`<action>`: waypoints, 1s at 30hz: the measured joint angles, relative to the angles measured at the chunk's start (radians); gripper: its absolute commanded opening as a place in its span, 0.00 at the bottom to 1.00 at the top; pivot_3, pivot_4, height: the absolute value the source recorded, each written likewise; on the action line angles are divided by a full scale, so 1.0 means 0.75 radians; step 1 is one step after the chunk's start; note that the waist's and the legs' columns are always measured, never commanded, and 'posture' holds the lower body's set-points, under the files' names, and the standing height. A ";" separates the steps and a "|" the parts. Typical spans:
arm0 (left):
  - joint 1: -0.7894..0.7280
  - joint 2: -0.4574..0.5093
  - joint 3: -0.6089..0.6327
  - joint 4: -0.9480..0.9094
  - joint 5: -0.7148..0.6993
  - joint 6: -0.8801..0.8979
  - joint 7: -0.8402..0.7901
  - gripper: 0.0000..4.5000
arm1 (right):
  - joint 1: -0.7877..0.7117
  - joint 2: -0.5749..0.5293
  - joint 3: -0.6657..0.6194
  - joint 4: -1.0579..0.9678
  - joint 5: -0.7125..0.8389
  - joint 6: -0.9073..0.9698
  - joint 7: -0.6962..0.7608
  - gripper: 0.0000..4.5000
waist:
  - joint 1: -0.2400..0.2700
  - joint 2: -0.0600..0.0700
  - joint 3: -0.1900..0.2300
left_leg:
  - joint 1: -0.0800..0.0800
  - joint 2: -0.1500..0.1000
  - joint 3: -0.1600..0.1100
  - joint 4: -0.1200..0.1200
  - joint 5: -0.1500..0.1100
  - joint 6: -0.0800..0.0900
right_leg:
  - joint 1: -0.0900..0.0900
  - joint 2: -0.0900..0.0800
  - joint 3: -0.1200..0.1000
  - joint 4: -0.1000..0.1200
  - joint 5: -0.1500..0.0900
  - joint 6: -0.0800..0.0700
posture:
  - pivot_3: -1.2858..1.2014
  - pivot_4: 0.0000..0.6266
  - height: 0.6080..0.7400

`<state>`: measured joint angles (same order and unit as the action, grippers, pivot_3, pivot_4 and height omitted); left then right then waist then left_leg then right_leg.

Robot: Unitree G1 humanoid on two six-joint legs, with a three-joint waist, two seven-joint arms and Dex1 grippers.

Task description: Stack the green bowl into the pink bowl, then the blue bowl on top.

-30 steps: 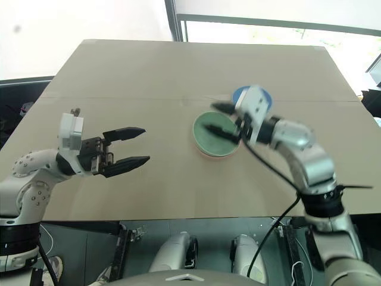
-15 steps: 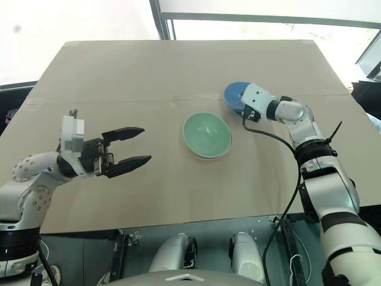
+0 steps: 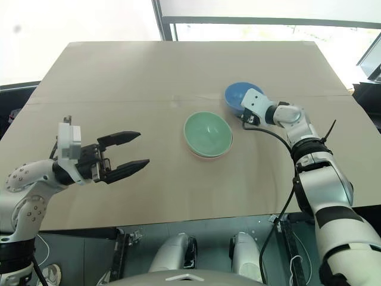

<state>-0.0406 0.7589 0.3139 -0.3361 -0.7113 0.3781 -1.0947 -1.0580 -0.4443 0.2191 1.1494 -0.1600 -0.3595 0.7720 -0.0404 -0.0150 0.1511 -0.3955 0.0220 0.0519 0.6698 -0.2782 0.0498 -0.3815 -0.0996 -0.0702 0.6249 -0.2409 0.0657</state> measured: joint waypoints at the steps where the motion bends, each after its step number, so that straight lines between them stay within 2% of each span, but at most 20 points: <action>1: -0.003 0.002 0.000 0.000 0.000 0.001 0.000 1.00 | -0.009 0.000 0.001 0.018 -0.015 0.000 -0.013 0.23 | 0.000 0.000 0.000 | 0.000 0.000 0.000 0.000 0.000 0.000 | 0.000 0.000 0.000 0.000 0.000 0.000 | 0.52 0.24 1.00; 2: -0.007 0.003 0.000 0.000 -0.001 0.001 0.000 1.00 | -0.020 0.000 0.001 0.028 -0.024 0.000 -0.022 0.10 | 0.000 0.001 0.000 | -0.001 0.000 0.000 -0.001 0.000 0.000 | 0.000 0.000 0.000 0.000 0.000 0.000 | 0.52 0.24 1.00; 3: -0.015 0.003 0.000 0.000 -0.001 0.003 0.000 1.00 | -0.035 0.000 0.001 0.037 -0.035 -0.002 -0.027 0.01 | 0.000 0.001 0.000 | -0.001 0.000 0.000 -0.001 0.000 0.000 | 0.000 0.000 -0.001 0.000 0.000 0.000 | 0.52 0.24 1.00; 9: -0.036 0.003 -0.002 -0.001 -0.001 0.007 0.003 1.00 | -0.052 -0.002 -0.002 0.051 -0.056 -0.033 -0.036 0.01 | 0.001 0.001 0.001 | -0.001 0.000 -0.001 -0.001 0.000 0.000 | 0.000 0.000 -0.001 0.000 0.000 0.000 | 0.52 0.24 1.00; 12: -0.047 0.003 -0.008 -0.001 0.000 0.008 0.010 1.00 | -0.047 -0.019 -0.026 0.001 -0.025 -0.052 0.032 0.01 | 0.001 0.002 0.001 | -0.001 0.000 -0.001 -0.001 0.000 0.000 | 0.000 0.000 -0.001 -0.001 0.000 0.000 | 0.52 0.24 1.00; 13: -0.050 0.002 -0.013 -0.001 0.000 0.009 0.011 1.00 | -0.024 -0.032 -0.059 -0.088 0.037 -0.037 0.109 0.01 | 0.002 0.002 0.001 | -0.001 0.000 -0.001 -0.001 0.000 0.000 | 0.000 0.000 -0.001 -0.001 0.000 0.000 | 0.52 0.24 1.00; 14: -0.053 -0.001 -0.016 -0.001 0.001 0.009 0.011 1.00 | 0.042 -0.051 -0.104 -0.301 0.160 0.029 0.243 0.01 | 0.004 0.002 0.001 | -0.002 0.000 -0.002 -0.001 0.000 0.000 | 0.000 0.000 -0.002 -0.002 0.000 0.000 | 0.52 0.24 1.00; 15: -0.052 -0.001 -0.016 0.000 0.001 0.009 0.012 1.00 | 0.052 -0.053 -0.107 -0.344 0.187 0.043 0.273 0.01 | 0.004 0.002 0.001 | -0.002 0.001 -0.003 -0.001 0.000 0.000 | 0.000 0.000 -0.003 -0.001 0.000 0.000 | 0.52 0.24 1.00; 17: -0.069 -0.007 -0.026 -0.001 0.001 0.008 0.012 1.00 | 0.157 -0.089 -0.122 -0.640 0.317 0.177 0.397 0.01 | 0.011 0.002 0.001 | -0.003 0.001 -0.005 -0.002 0.000 0.000 | 0.001 0.000 -0.005 -0.002 0.000 0.000 | 0.52 0.24 1.00; 18: -0.086 -0.012 -0.041 0.002 0.002 0.008 0.015 1.00 | 0.272 -0.126 -0.119 -0.943 0.427 0.327 0.481 0.01 | 0.020 0.002 0.001 | -0.004 0.001 -0.005 -0.002 0.000 0.000 | 0.001 -0.001 -0.006 -0.003 0.000 0.000 | 0.52 0.24 1.00; 20: -0.087 -0.021 -0.054 0.006 0.003 0.007 0.017 1.00 | 0.453 -0.177 -0.094 -1.358 0.572 0.571 0.549 0.01 | 0.037 0.002 0.001 | -0.004 0.000 -0.005 -0.001 0.000 0.000 | 0.001 -0.002 -0.007 -0.002 0.000 0.000 | 0.52 0.24 1.00; 23: -0.094 -0.030 -0.067 0.010 0.005 0.007 0.020 1.00 | 0.545 -0.194 -0.072 -1.603 0.647 0.760 0.545 0.01 | 0.040 0.002 0.001 | -0.003 0.000 -0.005 0.003 0.000 0.000 | 0.001 -0.002 -0.007 -0.001 0.000 0.000 | 0.52 0.24 1.00; 27: -0.116 -0.034 -0.084 0.028 0.016 0.006 0.017 1.00 | 0.630 -0.193 -0.002 -1.767 0.648 0.902 0.499 0.01 | 0.042 0.000 0.000 | 0.001 -0.001 -0.005 0.003 0.000 0.000 | 0.003 -0.002 -0.006 0.000 0.000 0.000 | 0.52 0.24 1.00; 28: -0.131 -0.034 -0.096 0.040 0.019 0.004 0.013 1.00 | 0.639 -0.183 0.022 -1.762 0.632 0.925 0.487 0.08 | 0.042 0.000 0.000 | 0.001 -0.001 -0.005 0.004 0.000 0.000 | 0.003 -0.002 -0.006 0.001 0.000 0.000 | 0.52 0.24 1.00; 29: -0.143 -0.036 -0.107 0.048 0.026 0.003 0.012 1.00 | 0.638 -0.160 0.030 -1.748 0.621 0.936 0.464 0.19 | 0.041 0.000 0.000 | 0.001 -0.001 -0.005 0.004 0.000 0.000 | 0.003 -0.002 -0.005 0.001 0.000 0.000 | 0.52 0.24 1.00; 30: -0.148 -0.037 -0.110 0.048 0.028 0.002 0.012 1.00 | 0.637 -0.155 0.031 -1.741 0.617 0.938 0.457 0.23 | 0.041 0.000 0.000 | 0.001 -0.001 -0.005 0.004 0.000 0.000 | 0.003 -0.002 -0.005 0.001 0.000 0.000 | 0.52 0.24 1.00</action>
<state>-0.1518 0.7311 0.2318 -0.3001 -0.6903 0.3792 -1.0858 -0.5801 -0.5603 0.2420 -0.1566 0.3027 0.3442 1.1148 -0.0093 -0.0151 0.1511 -0.3949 0.0213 0.0482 0.6725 -0.2782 0.0501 -0.3796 -0.1008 -0.0743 0.6253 -0.2408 0.0654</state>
